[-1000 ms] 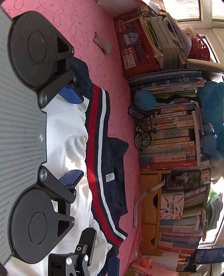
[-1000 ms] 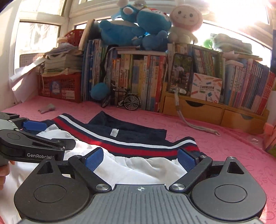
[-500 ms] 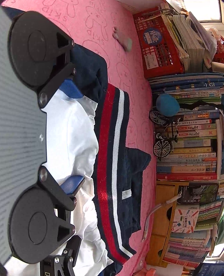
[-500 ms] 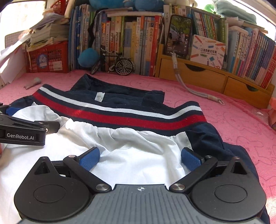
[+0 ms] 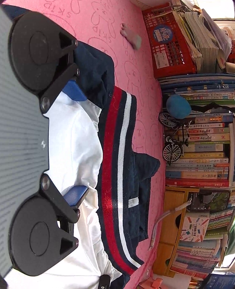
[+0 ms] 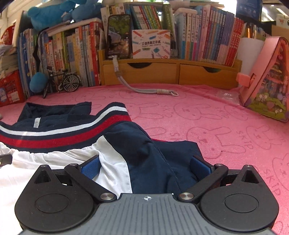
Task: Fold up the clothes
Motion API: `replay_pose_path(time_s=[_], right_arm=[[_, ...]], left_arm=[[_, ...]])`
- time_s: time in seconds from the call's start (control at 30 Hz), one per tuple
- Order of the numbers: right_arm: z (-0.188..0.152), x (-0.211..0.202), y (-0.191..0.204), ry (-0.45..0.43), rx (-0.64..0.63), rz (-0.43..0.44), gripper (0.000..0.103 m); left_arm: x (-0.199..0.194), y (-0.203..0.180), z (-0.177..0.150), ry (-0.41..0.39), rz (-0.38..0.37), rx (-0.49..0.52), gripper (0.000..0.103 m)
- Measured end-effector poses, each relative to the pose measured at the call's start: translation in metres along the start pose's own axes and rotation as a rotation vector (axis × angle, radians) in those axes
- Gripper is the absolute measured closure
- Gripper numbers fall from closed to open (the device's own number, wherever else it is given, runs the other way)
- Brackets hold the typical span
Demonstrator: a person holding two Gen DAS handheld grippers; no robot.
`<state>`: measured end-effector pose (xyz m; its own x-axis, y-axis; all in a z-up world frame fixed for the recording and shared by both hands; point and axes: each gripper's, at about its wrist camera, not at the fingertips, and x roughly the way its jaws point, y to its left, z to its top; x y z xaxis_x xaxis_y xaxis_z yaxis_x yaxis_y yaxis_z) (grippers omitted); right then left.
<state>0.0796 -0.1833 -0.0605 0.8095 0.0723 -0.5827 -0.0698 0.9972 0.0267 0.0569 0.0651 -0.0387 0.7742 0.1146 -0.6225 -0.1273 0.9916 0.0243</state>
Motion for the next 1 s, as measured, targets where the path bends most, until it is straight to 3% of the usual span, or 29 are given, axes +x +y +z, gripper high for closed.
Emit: replay_pose_path(time_s=[0.13, 0.27, 0.33, 0.43, 0.5, 0.63, 0.7, 0.73, 0.77, 0.83, 0.93, 1.0], right_arm=[[-0.004, -0.041, 0.016, -0.133, -0.001, -0.032, 0.001], [-0.016, -0.095, 0.036, -0.269, 0.018, 0.103, 0.0], [-0.031, -0.118, 0.045, -0.345, 0.066, 0.11, 0.0], [-0.051, -0.138, 0.059, -0.334, 0.092, 0.137, 0.0], [-0.064, -0.144, 0.07, -0.268, 0.09, 0.182, 0.0], [-0.088, -0.155, 0.103, -0.223, 0.003, 0.217, 0.002], [-0.097, -0.162, 0.121, -0.224, -0.062, 0.219, 0.01], [-0.101, -0.163, 0.131, -0.215, -0.097, 0.209, 0.023], [-0.105, -0.161, 0.139, -0.189, -0.119, 0.19, 0.042], [-0.114, -0.155, 0.148, -0.125, -0.125, 0.178, 0.061], [-0.126, -0.152, 0.157, -0.127, -0.141, 0.148, 0.063], [-0.131, -0.152, 0.162, -0.146, -0.156, 0.127, 0.063]], left_arm=[[0.001, 0.001, 0.0, 0.002, -0.008, -0.007, 0.001], [0.001, 0.001, 0.0, 0.002, -0.01, -0.007, 0.001], [0.001, 0.001, 0.0, 0.001, -0.011, -0.008, 0.001], [0.001, 0.001, -0.001, 0.001, -0.01, -0.008, 0.001], [0.001, 0.0, -0.001, 0.001, -0.009, -0.009, 0.001], [0.001, -0.001, -0.001, 0.001, -0.008, -0.009, 0.001], [0.001, 0.0, -0.001, 0.001, -0.009, -0.009, 0.0], [0.001, 0.0, -0.001, 0.001, -0.009, -0.009, 0.0], [0.001, 0.0, -0.002, 0.0, -0.009, -0.008, 0.0], [0.0, -0.001, -0.002, -0.001, -0.01, -0.009, 0.0], [-0.003, 0.001, -0.003, -0.015, -0.011, -0.019, 0.001], [-0.009, 0.003, -0.004, -0.041, -0.008, -0.039, 0.018]])
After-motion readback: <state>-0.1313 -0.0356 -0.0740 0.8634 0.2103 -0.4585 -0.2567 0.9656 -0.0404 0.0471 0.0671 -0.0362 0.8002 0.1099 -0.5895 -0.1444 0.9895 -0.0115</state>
